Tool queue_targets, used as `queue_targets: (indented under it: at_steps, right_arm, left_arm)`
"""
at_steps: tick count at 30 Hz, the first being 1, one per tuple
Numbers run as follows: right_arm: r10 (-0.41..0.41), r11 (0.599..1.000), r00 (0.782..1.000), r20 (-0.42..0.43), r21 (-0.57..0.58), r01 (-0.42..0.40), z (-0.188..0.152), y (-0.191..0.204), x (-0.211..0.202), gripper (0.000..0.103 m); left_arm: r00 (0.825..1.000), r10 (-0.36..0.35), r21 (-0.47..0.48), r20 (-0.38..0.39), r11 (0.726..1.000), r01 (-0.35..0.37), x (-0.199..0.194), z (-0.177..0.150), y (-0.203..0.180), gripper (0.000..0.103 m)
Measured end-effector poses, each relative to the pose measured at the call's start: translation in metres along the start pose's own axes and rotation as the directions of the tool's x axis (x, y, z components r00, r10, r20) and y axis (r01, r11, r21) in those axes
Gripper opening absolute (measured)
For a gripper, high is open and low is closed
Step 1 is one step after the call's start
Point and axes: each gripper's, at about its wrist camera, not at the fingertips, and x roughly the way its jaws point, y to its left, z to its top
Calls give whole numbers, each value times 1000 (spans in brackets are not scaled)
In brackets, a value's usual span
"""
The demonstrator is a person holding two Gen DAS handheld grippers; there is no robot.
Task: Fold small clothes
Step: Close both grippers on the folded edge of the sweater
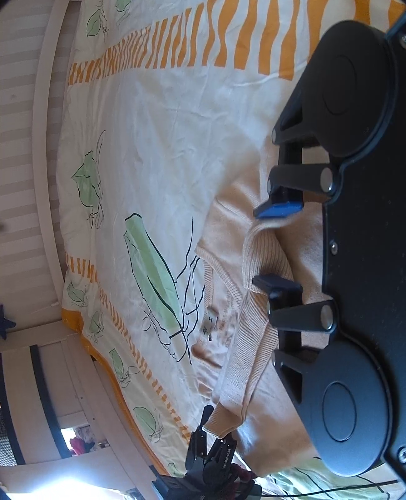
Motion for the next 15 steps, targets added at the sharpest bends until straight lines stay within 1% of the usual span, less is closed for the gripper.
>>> queue_targets:
  at_steps: [1, 2, 3, 4, 5, 6, 7, 9, 11, 12, 13, 14, 15]
  right_arm:
    - [7, 1000, 1000, -1, 2, -7, 0, 0, 0, 26]
    - [16, 1000, 1000, 0, 8, -16, 0, -1, 0, 24]
    - [24, 1000, 1000, 3, 11, -24, -1, -1, -1, 21]
    - [29, 1000, 1000, 7, 11, -29, -1, -1, -1, 19]
    - [31, 999, 999, 13, 12, -31, -1, 0, -2, 19]
    - [30, 999, 999, 20, 17, -30, 0, 0, -3, 18]
    - [37, 999, 999, 34, 35, -38, 1, -1, -5, 16]
    - [46, 994, 996, 79, 97, -54, 3, -7, -10, 16]
    - [15, 984, 992, 124, 172, -36, 8, -16, -14, 13]
    - [-11, 977, 991, 134, 212, -18, 10, -22, -13, 9]
    - [-42, 967, 991, 126, 255, 9, 12, -29, -9, 9]
    - [-67, 961, 993, 102, 274, 36, 12, -34, -4, 9]
    - [-88, 961, 993, 82, 271, 63, 11, -36, 1, 9]
  left_arm:
    - [1000, -8, 7, 5, 1000, 8, -1, 0, -1, 43]
    - [1000, -18, 11, 10, 1000, 17, -1, 0, -2, 33]
    - [999, -31, 10, 18, 999, 30, -2, 0, -2, 22]
    - [998, -49, -3, 38, 999, 49, -4, 0, -1, 17]
    - [996, -60, -26, 60, 998, 61, -6, -1, 0, 12]
    - [994, -64, -58, 87, 996, 69, -9, -2, 2, 9]
    - [992, -60, -100, 114, 992, 72, -12, -2, 6, 9]
    - [987, -49, -184, 156, 980, 78, -17, -1, 14, 6]
    - [985, -28, -276, 171, 958, 75, -18, 1, 26, 5]
    - [986, -12, -315, 163, 947, 63, -15, 2, 31, 5]
    - [990, 14, -353, 144, 935, 38, -11, 3, 37, 5]
    - [993, 31, -374, 117, 927, 15, -6, 4, 42, 5]
    - [995, 41, -384, 87, 923, -5, 0, 4, 44, 5]
